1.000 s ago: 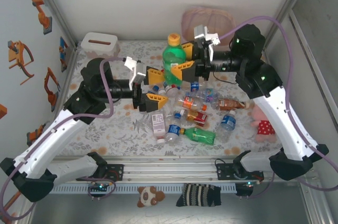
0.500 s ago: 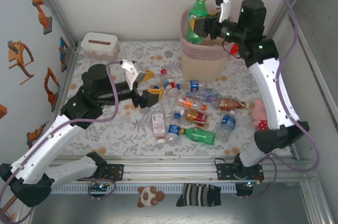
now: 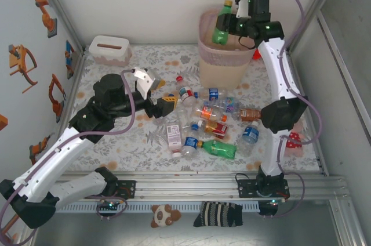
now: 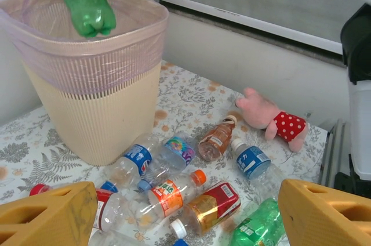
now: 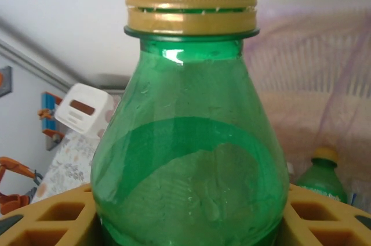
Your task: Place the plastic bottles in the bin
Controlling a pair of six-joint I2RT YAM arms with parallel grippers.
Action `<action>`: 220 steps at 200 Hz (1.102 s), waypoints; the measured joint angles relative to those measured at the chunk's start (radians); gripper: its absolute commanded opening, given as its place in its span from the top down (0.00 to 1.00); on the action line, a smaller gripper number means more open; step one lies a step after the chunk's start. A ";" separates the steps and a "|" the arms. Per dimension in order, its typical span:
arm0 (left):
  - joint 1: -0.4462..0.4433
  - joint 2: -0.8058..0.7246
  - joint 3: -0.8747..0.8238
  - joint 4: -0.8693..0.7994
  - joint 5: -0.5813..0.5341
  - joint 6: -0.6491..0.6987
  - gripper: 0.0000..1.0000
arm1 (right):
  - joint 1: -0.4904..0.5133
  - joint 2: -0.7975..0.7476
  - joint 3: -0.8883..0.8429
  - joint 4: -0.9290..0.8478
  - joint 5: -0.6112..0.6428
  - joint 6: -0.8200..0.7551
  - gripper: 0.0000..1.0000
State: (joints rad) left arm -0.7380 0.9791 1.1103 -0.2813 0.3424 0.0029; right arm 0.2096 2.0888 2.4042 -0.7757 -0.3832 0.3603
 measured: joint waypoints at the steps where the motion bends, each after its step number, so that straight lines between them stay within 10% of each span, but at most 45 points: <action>1: 0.000 0.000 0.000 0.000 -0.001 0.000 0.19 | 0.000 0.003 0.000 -0.002 0.000 0.000 0.69; 220: 0.006 0.026 -0.048 0.027 -0.055 -0.023 0.19 | -0.006 0.415 0.179 -0.028 -0.151 0.066 0.68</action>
State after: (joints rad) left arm -0.7322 1.0046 1.0626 -0.2543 0.2871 -0.0196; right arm 0.2039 2.5038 2.5835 -0.8036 -0.5346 0.4267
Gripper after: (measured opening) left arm 0.807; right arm 0.539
